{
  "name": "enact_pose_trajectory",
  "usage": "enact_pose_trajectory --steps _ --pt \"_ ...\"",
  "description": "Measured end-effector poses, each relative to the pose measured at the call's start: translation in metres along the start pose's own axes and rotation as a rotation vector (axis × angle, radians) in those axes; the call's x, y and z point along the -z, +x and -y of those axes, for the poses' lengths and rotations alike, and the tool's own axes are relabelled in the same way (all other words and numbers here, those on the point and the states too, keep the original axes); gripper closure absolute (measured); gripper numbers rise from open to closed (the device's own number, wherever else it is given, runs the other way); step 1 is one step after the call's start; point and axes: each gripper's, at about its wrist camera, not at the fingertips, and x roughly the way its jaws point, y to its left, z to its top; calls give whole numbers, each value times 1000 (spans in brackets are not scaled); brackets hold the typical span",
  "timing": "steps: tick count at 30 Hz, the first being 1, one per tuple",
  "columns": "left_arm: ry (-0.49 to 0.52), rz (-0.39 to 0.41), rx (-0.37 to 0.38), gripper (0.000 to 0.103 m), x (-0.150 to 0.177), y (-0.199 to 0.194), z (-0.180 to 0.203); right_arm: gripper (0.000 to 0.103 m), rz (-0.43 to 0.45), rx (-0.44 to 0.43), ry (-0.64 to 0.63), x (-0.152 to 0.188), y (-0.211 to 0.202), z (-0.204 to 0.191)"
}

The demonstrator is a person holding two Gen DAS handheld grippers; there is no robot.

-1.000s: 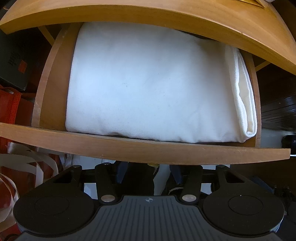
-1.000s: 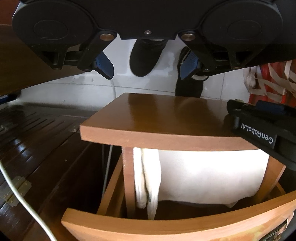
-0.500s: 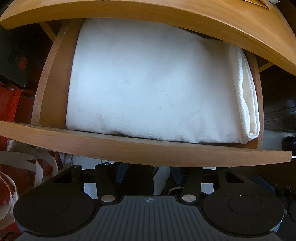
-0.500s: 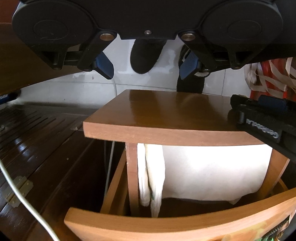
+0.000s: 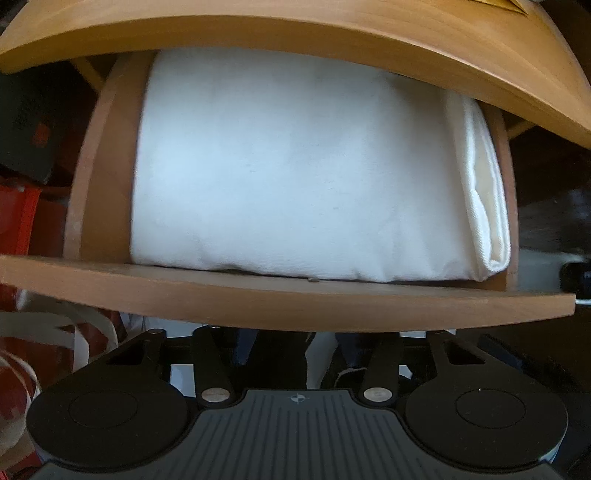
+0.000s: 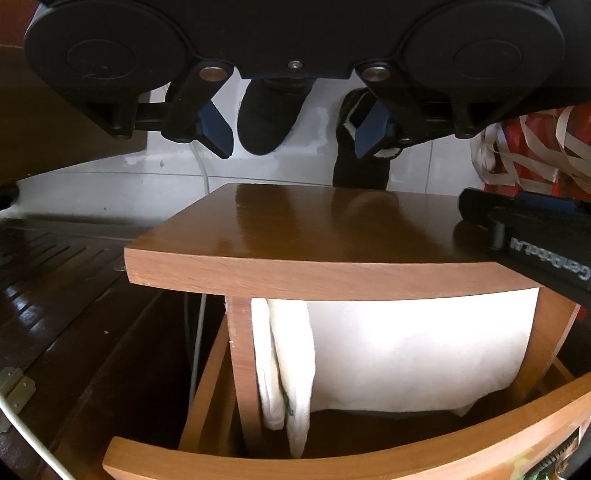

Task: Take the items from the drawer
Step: 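Press the left tool against the drawer front panel, then push the drawer front inward with the left tool until it shuts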

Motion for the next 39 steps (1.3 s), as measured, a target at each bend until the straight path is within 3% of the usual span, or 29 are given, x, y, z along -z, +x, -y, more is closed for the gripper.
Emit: enact_pose_trajectory --steps 7,13,21,39 --pt "11 -8 29 73 -2 11 6 43 4 -9 12 -2 2 1" --pt "21 -16 -6 89 -3 19 6 49 5 -15 15 -4 3 1" --pt "67 -4 -26 89 -2 18 12 57 27 -43 20 -9 -1 -1" --pt "92 22 -34 90 -5 12 14 57 92 -61 -16 -23 -10 -5"
